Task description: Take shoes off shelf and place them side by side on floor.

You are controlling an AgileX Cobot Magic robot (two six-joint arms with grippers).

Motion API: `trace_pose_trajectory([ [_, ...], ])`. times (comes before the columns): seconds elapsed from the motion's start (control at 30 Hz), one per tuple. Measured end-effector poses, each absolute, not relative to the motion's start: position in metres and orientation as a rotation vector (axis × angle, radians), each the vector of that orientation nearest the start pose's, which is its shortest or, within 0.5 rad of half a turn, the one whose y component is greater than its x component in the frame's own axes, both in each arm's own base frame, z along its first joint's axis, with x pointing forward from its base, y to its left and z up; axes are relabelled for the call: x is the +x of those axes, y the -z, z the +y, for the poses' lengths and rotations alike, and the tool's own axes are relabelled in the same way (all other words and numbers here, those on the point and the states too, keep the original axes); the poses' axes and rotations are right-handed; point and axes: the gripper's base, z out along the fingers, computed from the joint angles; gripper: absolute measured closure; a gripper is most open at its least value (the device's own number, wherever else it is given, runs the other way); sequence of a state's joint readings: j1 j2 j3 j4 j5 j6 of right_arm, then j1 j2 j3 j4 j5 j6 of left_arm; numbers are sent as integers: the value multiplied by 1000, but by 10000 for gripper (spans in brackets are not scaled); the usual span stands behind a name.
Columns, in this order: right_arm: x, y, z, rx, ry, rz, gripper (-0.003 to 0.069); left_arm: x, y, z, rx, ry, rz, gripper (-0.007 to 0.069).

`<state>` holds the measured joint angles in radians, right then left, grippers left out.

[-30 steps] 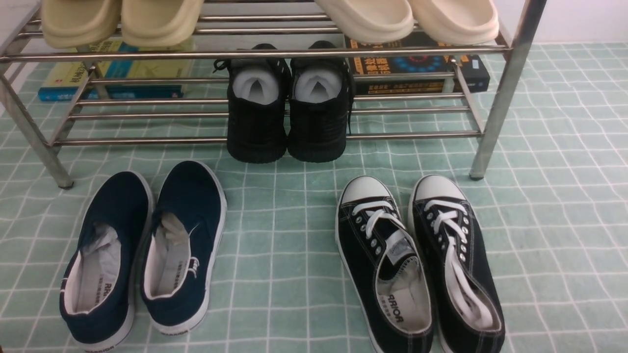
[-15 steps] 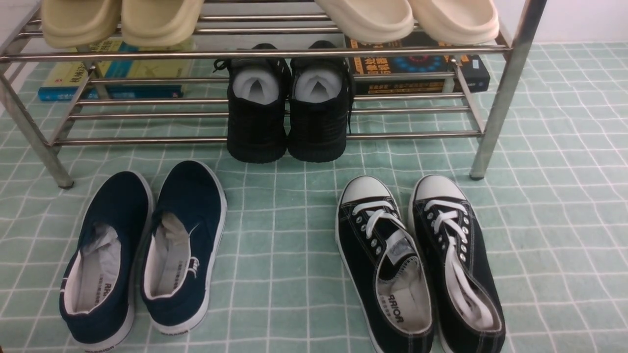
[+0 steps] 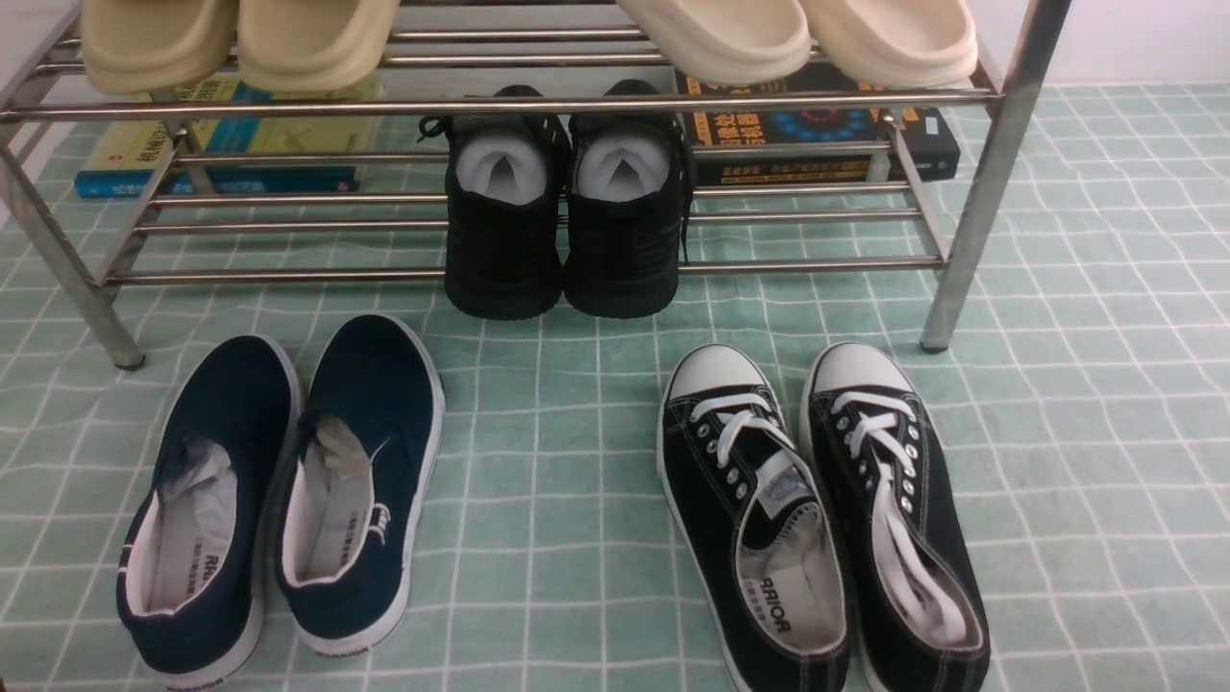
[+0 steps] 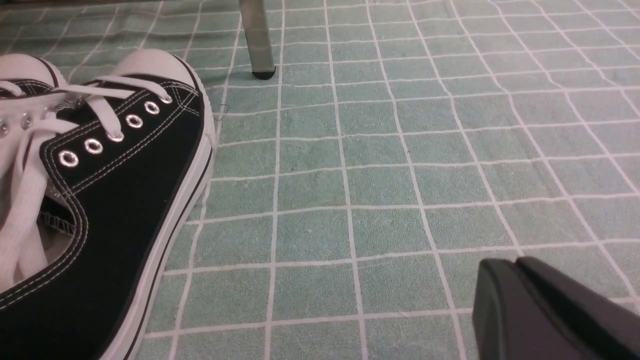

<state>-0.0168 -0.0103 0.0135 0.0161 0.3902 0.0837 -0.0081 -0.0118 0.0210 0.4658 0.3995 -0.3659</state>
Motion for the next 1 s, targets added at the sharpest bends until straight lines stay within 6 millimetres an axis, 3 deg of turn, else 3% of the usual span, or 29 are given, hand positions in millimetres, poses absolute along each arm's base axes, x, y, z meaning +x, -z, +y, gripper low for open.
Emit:
trace_pose_trajectory([
  [1.0,52,-174,0,108,-65,1874,575,52,-175,16,-52,-204,1853,383],
])
